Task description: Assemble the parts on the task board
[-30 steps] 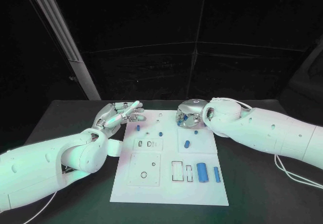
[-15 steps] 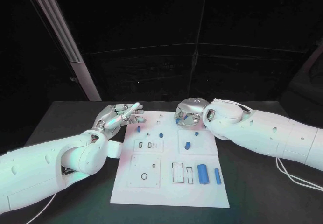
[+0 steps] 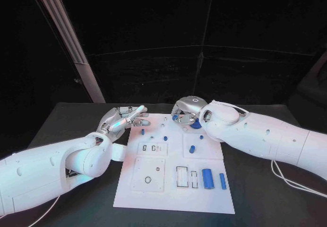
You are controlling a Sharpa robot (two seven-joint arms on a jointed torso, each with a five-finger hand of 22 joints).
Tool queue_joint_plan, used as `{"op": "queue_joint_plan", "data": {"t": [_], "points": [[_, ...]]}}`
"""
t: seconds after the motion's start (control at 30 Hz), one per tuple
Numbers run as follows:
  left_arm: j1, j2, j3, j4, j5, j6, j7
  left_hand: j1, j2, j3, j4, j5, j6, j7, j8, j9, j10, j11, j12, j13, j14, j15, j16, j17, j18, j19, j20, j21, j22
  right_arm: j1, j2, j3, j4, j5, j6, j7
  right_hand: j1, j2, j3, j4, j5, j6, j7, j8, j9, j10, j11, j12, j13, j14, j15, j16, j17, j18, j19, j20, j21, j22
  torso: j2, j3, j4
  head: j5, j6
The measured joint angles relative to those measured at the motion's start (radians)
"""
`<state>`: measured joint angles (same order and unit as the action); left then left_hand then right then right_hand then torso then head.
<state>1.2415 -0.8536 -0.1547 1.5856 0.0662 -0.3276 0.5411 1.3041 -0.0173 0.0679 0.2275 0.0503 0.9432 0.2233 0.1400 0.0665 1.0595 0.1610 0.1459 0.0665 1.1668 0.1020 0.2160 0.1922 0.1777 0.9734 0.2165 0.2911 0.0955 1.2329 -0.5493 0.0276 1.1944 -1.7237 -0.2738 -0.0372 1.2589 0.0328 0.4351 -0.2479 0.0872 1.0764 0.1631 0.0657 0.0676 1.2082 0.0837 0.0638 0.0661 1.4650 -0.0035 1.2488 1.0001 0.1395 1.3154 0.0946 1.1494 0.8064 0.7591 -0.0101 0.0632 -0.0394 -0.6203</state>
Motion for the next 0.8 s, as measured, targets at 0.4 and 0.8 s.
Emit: {"op": "queue_joint_plan", "data": {"t": [0.4, 0.8], "points": [[0.01, 0.006, 0.0, 0.001, 0.0, 0.003, -0.003, 0.0, 0.0, 0.0, 0.0, 0.0, 0.0, 0.0, 0.0, 0.0, -0.004, 0.004, 0.0, 0.0, 0.0, 0.0, -0.004, 0.0, 0.0, 0.0, 0.0, 0.0, -0.001, 0.007, 0.075, 0.0, -0.079, 0.012, -0.01, -0.007, -0.005, -0.005, 0.007, 0.007, -0.006, 0.0, 0.0, 0.0, 0.0, 0.0, 0.0, 0.0, -0.001, 0.0, 0.0, 0.004, 0.0, 0.0, 0.0, 0.0, 0.005, 0.004, 0.004, -0.0014, 0.0, 0.006, 0.0], [0.014, 0.009, 0.0, 0.001, 0.0, 0.004, -0.004, 0.0, 0.0, 0.0, 0.0, 0.0, 0.0, 0.0, 0.0, 0.0, -0.004, 0.004, 0.0, 0.0, 0.0, 0.0, -0.004, 0.0, 0.0, 0.0, 0.0, 0.0, -0.001, 0.008, 0.108, 0.0, -0.113, 0.018, -0.006, -0.006, -0.005, -0.005, 0.011, 0.011, -0.01, 0.0, 0.0, -0.003, -0.002, 0.0, 0.0, 0.0, -0.001, 0.0, 0.0, 0.004, 0.0, 0.0, 0.0, 0.0, 0.005, 0.004, 0.007, -0.0019, 0.0004, 0.009, -0.005]]}}
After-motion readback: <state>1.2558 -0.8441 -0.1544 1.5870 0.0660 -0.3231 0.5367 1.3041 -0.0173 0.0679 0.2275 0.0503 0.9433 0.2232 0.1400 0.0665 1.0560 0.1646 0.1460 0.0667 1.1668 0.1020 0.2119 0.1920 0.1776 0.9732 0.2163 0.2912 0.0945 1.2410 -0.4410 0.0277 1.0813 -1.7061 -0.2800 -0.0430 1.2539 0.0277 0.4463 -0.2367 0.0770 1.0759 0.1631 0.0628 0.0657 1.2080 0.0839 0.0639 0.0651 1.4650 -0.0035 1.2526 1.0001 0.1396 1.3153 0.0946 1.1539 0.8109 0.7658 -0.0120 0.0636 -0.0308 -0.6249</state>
